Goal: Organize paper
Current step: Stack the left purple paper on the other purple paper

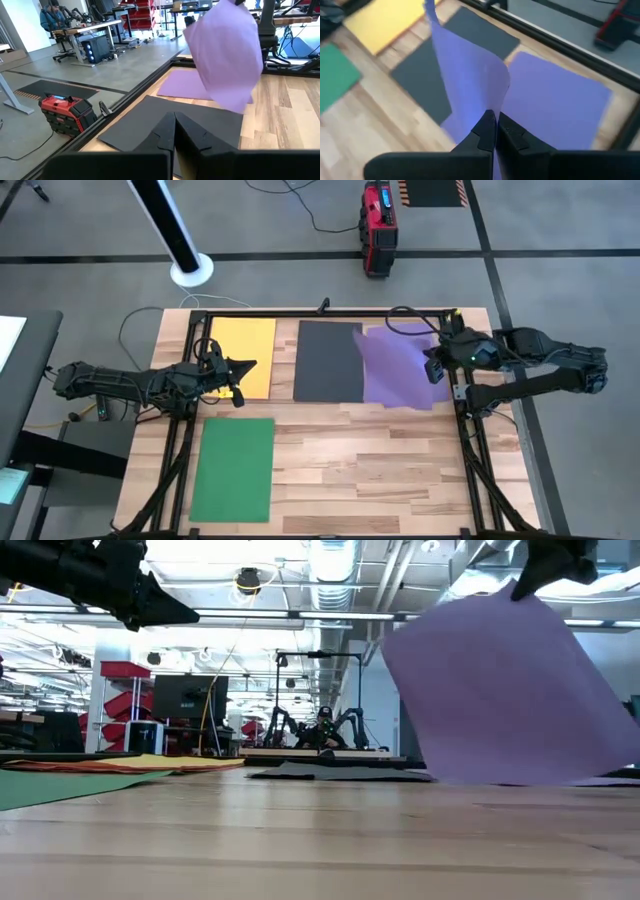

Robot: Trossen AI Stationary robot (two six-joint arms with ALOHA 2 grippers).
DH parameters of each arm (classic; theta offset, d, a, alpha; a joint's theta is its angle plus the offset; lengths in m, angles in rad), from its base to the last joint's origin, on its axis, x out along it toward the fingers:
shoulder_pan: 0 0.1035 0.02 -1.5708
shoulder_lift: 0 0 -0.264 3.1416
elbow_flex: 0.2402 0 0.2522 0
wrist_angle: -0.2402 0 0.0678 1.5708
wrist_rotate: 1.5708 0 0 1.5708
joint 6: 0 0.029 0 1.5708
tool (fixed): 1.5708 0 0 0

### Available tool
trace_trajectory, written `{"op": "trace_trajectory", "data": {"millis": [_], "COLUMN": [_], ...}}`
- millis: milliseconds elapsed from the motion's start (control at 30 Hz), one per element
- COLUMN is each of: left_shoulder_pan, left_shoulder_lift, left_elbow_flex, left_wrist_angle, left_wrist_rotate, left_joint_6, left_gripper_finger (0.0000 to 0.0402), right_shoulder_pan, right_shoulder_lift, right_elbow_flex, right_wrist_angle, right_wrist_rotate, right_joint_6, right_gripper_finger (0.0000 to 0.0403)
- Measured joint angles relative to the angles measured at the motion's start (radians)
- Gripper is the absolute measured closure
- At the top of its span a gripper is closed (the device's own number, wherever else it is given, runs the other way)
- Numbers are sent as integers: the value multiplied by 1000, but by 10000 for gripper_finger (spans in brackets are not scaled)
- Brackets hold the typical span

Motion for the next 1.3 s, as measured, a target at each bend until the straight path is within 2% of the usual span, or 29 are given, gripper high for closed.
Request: {"op": "trace_trajectory", "data": {"millis": [233,533,767,1300], "left_shoulder_pan": [0,0,0,0], "left_shoulder_lift": [0,0,0,0], "left_elbow_flex": [0,0,0,0], "left_wrist_angle": [-5,-5,-5,-48], "left_wrist_rotate": [0,0,0,-5], "left_joint_6": [0,7,7,-11], "left_gripper_finger": [401,401,401,401], "right_shoulder_pan": [-100,-266,-395,-562], "right_shoulder_lift": [0,9,44,226], "right_elbow_flex": [0,0,0,0], "right_wrist_angle": [-63,-60,-18,50], "right_wrist_rotate": [27,25,-58,-147], "right_joint_6": [-79,-306,-436,-647], "right_gripper_finger": [403,403,403,403]}}
